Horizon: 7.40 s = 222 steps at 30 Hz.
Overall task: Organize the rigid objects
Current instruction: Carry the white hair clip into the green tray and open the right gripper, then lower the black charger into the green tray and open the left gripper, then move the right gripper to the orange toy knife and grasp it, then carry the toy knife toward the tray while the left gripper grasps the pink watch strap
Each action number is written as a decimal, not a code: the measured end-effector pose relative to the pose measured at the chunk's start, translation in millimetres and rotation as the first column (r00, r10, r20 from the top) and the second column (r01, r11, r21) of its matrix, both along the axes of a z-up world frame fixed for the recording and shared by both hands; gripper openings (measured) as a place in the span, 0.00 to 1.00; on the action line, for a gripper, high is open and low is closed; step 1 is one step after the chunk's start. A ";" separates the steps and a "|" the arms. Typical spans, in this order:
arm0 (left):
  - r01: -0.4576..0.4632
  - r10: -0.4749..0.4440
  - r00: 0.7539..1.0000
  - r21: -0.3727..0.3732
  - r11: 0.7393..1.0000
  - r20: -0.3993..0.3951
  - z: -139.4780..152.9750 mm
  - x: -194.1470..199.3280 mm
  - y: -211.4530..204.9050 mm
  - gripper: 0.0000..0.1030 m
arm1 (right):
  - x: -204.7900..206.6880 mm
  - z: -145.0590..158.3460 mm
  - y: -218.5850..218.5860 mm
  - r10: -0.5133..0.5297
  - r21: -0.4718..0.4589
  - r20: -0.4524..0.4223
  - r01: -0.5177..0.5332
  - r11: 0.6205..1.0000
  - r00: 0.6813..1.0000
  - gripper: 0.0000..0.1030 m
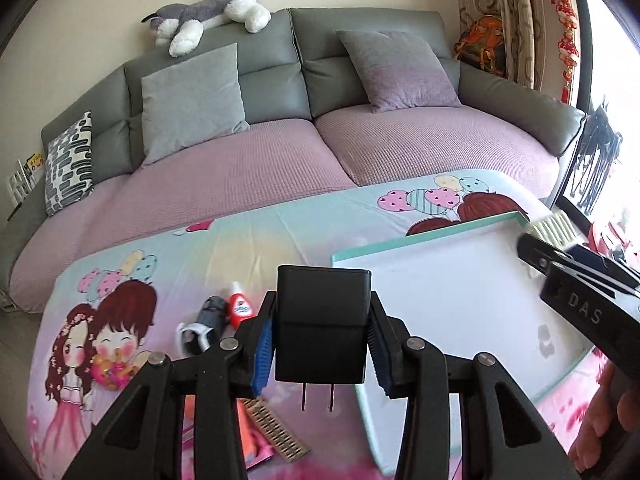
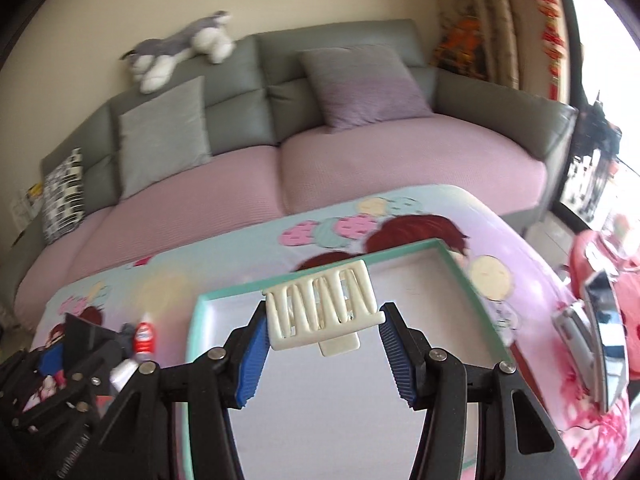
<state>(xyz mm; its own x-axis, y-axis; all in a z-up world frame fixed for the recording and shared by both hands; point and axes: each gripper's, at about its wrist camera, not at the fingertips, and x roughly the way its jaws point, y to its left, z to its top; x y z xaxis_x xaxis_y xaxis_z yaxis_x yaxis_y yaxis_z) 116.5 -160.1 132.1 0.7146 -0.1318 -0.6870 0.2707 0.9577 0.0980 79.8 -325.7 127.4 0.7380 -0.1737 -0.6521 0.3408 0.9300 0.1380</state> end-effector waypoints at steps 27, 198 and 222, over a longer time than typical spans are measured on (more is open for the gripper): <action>-0.065 0.059 0.988 -0.040 0.997 -0.141 -66.6 55.0 -69.5 0.42 | 25.4 -60.7 -49.7 -0.062 0.008 -0.142 0.063 0.998 0.988 0.56; -0.636 0.556 0.743 -0.133 0.760 -0.372 -92.0 -19.4 214.6 0.99 | 26.4 -58.5 181.4 0.559 0.175 -0.101 -0.539 0.824 0.823 0.44; -0.295 0.303 0.863 0.082 0.952 -0.404 -116.5 -15.1 118.0 0.98 | 30.3 -49.0 118.0 0.408 0.187 -0.091 -0.387 0.903 0.908 0.45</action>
<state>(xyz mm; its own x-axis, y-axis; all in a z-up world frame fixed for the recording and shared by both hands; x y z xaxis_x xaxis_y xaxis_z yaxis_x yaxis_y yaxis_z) 101.5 -42.2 15.5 0.3750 0.0575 -0.9253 -0.0091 0.9983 0.0583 110.2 -207.6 78.4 0.6343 0.2320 -0.7375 -0.0286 0.9603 0.2776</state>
